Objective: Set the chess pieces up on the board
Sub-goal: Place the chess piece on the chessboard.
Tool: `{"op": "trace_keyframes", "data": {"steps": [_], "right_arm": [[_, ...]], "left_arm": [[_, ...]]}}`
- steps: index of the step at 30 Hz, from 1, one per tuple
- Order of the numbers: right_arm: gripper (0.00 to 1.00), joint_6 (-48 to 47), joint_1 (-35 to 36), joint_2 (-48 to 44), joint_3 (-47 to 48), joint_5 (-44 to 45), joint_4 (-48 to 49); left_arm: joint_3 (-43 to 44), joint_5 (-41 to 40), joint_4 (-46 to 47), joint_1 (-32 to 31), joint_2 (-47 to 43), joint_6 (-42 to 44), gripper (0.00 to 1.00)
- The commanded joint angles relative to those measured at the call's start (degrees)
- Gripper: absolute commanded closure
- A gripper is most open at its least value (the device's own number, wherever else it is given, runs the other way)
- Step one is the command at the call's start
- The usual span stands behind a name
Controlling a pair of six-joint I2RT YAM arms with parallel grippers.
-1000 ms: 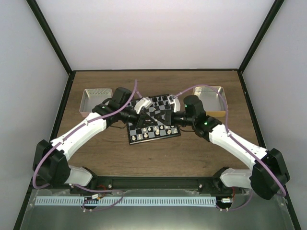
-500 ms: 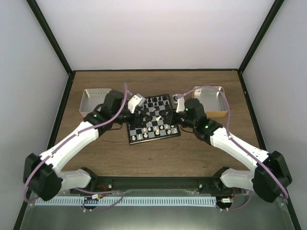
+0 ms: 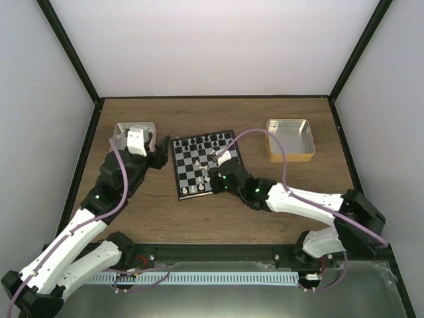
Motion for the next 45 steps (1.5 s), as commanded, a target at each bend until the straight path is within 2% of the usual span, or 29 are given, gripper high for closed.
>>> {"op": "trace_keyframes", "data": {"steps": [1, 5, 18, 30, 41, 45], "right_arm": [[0.97, -2.71, 3.00, 4.18, 1.06, 10.95, 1.88], [0.98, -2.51, 4.74, 7.70, 1.42, 12.53, 3.26], [0.98, -5.76, 8.16, 16.98, 3.77, 19.27, 6.98], [0.98, -6.54, 8.20, 20.79, 3.82, 21.64, 10.39], [0.98, -4.36, 8.19, 24.02, 4.92, 24.05, 8.51], [0.94, -4.18, 8.16, 24.35, 5.42, 23.33, 7.73]], "left_arm": [[-0.47, -12.41, 2.26, 0.05, -3.10, -1.40, 0.35], [1.33, -13.71, 0.11, 0.08, -3.68, 0.04, 0.34], [-0.28, -15.24, 0.55, 0.08, -4.43, 1.37, 0.30], [-0.72, -15.65, 1.07, 0.16, -3.16, 1.48, 0.28], [-0.87, -15.89, 1.29, 0.25, -2.15, 1.55, 0.28], [-0.82, -15.90, 1.34, 0.33, -1.78, 1.59, 0.27]]}}
